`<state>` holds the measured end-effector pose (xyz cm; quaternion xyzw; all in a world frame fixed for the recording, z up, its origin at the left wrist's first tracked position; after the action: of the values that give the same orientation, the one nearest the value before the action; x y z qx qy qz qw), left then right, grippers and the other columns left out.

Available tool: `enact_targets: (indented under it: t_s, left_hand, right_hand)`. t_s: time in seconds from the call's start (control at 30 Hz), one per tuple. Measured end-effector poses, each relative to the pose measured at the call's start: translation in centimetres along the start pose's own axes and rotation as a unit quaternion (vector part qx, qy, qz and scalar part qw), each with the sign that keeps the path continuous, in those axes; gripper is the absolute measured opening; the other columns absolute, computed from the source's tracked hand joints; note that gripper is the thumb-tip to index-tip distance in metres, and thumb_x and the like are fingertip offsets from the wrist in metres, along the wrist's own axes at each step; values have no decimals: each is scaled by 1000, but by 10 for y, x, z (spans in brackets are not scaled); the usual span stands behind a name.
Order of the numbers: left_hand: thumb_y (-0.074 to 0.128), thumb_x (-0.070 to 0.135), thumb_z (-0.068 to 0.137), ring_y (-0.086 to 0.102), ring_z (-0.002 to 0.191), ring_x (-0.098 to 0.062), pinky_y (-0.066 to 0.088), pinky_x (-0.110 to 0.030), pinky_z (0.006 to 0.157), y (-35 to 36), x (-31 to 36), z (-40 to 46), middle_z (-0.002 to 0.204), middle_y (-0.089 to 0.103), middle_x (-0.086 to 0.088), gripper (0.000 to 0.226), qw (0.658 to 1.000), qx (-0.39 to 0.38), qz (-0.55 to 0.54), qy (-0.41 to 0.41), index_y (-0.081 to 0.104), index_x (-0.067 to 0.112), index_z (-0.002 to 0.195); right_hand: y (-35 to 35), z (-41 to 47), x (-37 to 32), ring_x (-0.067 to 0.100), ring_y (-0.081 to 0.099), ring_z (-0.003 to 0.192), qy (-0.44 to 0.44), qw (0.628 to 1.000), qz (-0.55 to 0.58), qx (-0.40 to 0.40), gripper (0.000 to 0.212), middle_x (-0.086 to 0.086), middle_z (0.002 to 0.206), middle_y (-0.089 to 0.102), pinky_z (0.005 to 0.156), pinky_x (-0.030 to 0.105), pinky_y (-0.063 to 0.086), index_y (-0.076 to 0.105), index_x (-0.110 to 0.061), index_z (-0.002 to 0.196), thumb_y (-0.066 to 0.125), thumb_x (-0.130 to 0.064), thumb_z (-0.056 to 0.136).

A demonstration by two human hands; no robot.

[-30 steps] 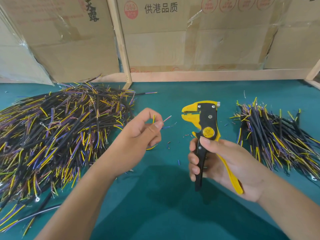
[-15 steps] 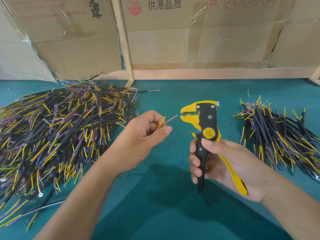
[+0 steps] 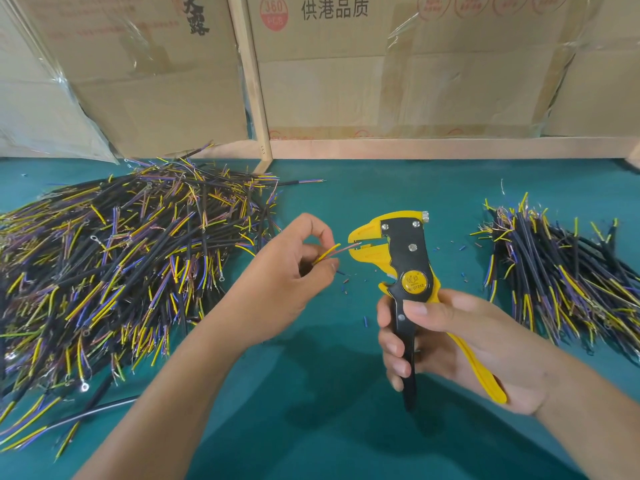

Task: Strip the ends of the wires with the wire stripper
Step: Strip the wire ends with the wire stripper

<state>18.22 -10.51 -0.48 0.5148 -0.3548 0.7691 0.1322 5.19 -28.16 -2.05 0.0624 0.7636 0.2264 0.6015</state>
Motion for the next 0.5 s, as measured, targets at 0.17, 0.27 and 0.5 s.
enact_targets:
  t_s: [0.17,0.27,0.5]
  left_hand:
    - [57,13,99,26,49,-12,26,-19,43,0,-2,1,56,45,5,21,1000,1,12,-4,45,28,91]
    - [57,16,99,28,53,-15,26,-24,47,1,-4,1,57,46,6,17,1000,-1,21,-3,45,26,92]
    - [58,25,95,24,52,-13,23,-19,43,-2,2,0,62,39,-5,6,999,-18,-26,9,52,24,97]
  right_hand:
    - [1,-1,0,31,51,69,0,1000,9,-21,47,18,81,52,72,45,52,65,-4,101,87,-36,75]
    - [1,0,1,31,49,66,2,1000,7,-17,40,17,78,51,68,46,51,65,-4,99,84,-33,78]
    - [1,2,1,27,43,56,19,1000,6,20,28,12,69,44,57,40,48,60,-9,87,76,-32,84]
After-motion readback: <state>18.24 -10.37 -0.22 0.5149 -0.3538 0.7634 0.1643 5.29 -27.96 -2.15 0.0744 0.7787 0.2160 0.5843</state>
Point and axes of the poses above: each hand's wrist, its own z-axis towards the middle knuckle, its own y-axis out of the palm, x = y × z, the point moved 2 cm from there along z, towards the middle knuckle
